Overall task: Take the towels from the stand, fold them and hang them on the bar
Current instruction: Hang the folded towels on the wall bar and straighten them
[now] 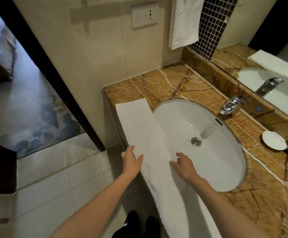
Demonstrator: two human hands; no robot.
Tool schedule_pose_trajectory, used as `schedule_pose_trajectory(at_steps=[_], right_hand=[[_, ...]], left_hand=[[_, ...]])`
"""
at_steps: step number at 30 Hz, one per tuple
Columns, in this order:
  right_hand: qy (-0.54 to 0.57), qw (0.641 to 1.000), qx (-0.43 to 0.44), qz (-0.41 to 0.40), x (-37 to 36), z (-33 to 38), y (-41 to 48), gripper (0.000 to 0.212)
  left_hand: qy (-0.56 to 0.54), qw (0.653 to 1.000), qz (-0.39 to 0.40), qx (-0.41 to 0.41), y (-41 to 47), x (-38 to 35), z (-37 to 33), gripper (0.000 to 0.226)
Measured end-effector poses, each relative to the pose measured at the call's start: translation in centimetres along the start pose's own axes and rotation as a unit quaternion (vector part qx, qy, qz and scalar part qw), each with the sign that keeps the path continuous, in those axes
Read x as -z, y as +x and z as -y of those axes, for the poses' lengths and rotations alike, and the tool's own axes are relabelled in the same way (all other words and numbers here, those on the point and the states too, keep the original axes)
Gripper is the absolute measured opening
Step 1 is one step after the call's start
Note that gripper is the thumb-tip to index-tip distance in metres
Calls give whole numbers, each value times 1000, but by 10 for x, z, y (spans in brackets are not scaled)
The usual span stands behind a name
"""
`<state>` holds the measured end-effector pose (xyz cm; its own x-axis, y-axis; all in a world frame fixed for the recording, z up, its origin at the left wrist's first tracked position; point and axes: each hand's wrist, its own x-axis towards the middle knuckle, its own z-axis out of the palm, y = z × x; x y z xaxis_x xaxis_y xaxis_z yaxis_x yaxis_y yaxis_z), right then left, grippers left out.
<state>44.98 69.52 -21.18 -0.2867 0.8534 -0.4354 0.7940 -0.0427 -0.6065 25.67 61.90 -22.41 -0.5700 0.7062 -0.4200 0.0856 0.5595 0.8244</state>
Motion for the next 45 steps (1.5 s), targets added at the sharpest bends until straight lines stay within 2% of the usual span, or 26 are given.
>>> schedule_pose_trajectory(at_steps=[2, 3, 4, 6, 9, 11, 13, 16, 19, 22, 25, 29, 35, 41, 45], right_hand=[[4, 1000, 0, -4, 1, 1, 3, 19], [12, 1000, -1, -6, 2, 1, 4, 12], [20, 1000, -3, -8, 2, 0, 6, 5], [37, 999, -8, -13, 2, 0, 9, 11], [102, 994, -35, -17, 7, 5, 14, 11], [181, 981, -64, -9, 13, 13, 17, 6], [238, 968, -79, 11, 21, 22, 19, 15], [272, 957, -90, 44, 34, 35, 23, 22], [295, 952, -74, 39, 53, 55, 23, 15], [331, 942, -55, 20, 79, 80, 19, 16], [335, 942, -12, 15, 105, 111, 13, 18], [316, 944, 87, -22, 134, 159, -1, 38], [318, 928, 182, -74, 174, 235, -25, 34], [352, 899, 230, -121, 208, 310, -45, 37], [353, 883, 269, -153, 233, 359, -58, 37]], left_hand=[[-94, 993, -8, 70, 4, 1, -4, 67], [-115, 989, 2, 96, 5, 2, -5, 65], [-119, 987, 21, 109, 4, 3, -6, 51], [-100, 988, 54, 104, 1, 4, -9, 17], [-79, 992, 61, 82, -2, 5, -20, 19], [-138, 983, 82, 89, -4, 6, -34, 18], [-206, 969, 100, 92, -7, 9, -49, 22], [-226, 966, 112, 52, -10, 15, -65, 21], [-234, 966, 105, 12, -11, 27, -82, 15], [-248, 964, 94, -21, -15, 43, -105, 27], [-244, 964, 82, -58, -15, 62, -134, 32], [-227, 966, 42, -120, -14, 93, -176, 24], [-206, 954, 25, -214, -15, 144, -256, 15], [-202, 930, 58, -301, -28, 200, -333, 35], [-179, 922, 90, -332, -25, 237, -378, 33]])
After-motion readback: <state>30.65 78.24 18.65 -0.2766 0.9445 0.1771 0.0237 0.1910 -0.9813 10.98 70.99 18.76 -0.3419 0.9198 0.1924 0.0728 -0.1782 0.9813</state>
